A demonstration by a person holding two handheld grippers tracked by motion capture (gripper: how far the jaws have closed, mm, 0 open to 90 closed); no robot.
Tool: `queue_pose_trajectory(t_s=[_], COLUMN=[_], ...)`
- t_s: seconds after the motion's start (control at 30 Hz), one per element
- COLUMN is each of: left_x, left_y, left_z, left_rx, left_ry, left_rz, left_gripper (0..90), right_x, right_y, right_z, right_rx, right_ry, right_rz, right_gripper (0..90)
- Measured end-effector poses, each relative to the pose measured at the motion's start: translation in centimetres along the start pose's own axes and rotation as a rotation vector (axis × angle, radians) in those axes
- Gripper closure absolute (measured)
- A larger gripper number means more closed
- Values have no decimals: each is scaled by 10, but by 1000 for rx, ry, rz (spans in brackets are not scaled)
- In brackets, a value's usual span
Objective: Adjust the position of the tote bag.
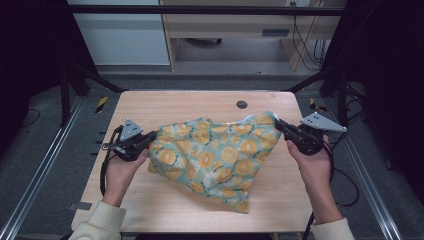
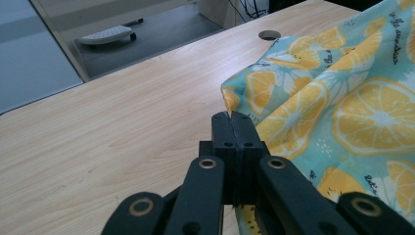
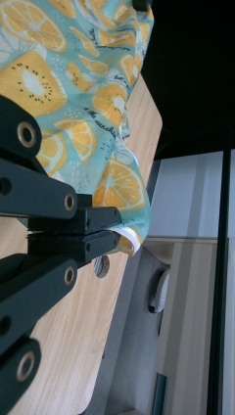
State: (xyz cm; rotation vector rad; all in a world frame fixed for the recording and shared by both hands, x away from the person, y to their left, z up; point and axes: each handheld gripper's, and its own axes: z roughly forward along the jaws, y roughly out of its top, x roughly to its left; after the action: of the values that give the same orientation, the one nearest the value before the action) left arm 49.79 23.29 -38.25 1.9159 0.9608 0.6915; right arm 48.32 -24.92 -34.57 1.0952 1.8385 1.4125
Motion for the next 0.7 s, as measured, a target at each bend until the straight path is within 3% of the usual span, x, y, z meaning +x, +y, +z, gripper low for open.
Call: queue_pose_trajectory(t_s=[0.53,0.7], left_x=[2,4], left_y=[0,2], left_z=[-4,-11], left_rx=[-11,-40], left_ry=[-10,-12], left_rz=[-21,-18], left_gripper=[900,900], right_x=[-1,0], right_y=[-4,-2], right_z=[-1,-3], right_rx=[-1,-21], right_ry=[12,16], right_rz=[20,36], right_gripper=[891,891])
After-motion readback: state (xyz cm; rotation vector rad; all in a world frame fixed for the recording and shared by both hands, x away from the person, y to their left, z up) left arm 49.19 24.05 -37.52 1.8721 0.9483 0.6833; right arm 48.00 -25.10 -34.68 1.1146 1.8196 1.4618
